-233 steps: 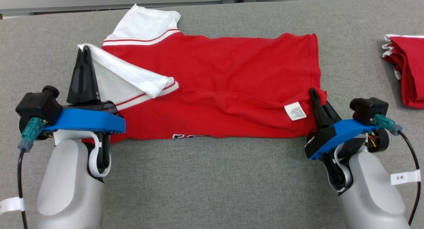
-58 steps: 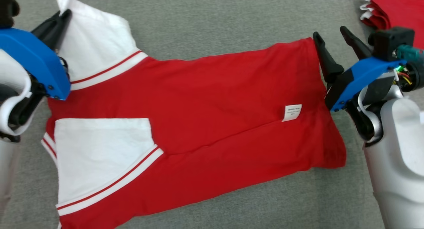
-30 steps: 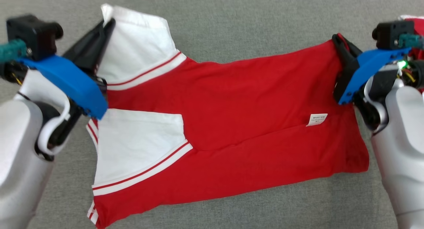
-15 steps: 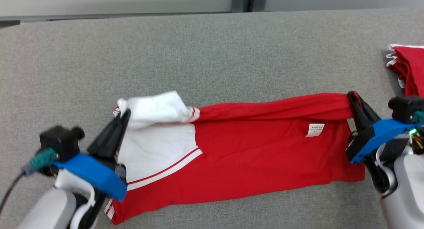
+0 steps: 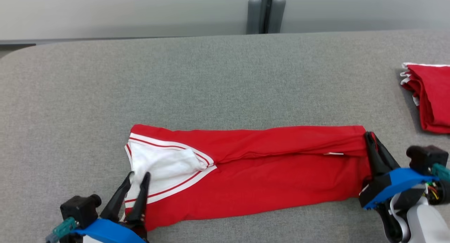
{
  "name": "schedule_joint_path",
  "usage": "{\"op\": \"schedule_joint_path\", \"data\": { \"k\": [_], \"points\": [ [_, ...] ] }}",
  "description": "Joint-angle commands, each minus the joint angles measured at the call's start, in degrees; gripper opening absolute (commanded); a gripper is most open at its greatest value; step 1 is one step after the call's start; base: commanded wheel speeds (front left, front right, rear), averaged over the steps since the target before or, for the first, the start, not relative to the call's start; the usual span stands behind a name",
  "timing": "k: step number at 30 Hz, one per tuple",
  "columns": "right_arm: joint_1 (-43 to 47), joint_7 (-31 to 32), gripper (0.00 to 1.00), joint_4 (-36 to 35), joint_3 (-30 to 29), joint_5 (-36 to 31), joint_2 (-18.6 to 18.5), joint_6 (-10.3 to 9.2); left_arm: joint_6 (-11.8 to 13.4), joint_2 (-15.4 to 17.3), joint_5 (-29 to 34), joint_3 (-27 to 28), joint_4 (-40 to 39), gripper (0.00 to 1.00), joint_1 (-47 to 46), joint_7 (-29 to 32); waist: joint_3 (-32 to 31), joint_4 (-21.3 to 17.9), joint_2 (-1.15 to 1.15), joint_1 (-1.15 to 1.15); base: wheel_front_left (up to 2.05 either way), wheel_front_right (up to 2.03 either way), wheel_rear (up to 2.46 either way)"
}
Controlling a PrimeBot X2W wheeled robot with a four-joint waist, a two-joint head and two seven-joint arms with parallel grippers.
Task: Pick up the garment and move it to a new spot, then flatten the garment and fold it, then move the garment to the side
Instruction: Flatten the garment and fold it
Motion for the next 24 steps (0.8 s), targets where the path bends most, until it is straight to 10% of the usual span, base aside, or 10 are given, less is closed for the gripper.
{"op": "schedule_joint_path", "data": {
  "k": [1,24],
  "points": [
    [1.9,-1.2,1.00,-0.2,-1.0,-0.3,0.6,0.01,-0.3,-1.0,-0.9,0.8,0.7,1.00,0.8,-1.4,-0.9,-0.1,0.00,0.01,0.00,0.00,0.00],
    [2.5,-0.1,1.00,2.3,-6.1,-5.9,2.5,0.01,7.2,-11.1,13.6,17.2,-6.0,1.00,5.2,-4.1,-3.8,2.2,0.00,0.01,0.00,0.00,0.00]
  ]
}}
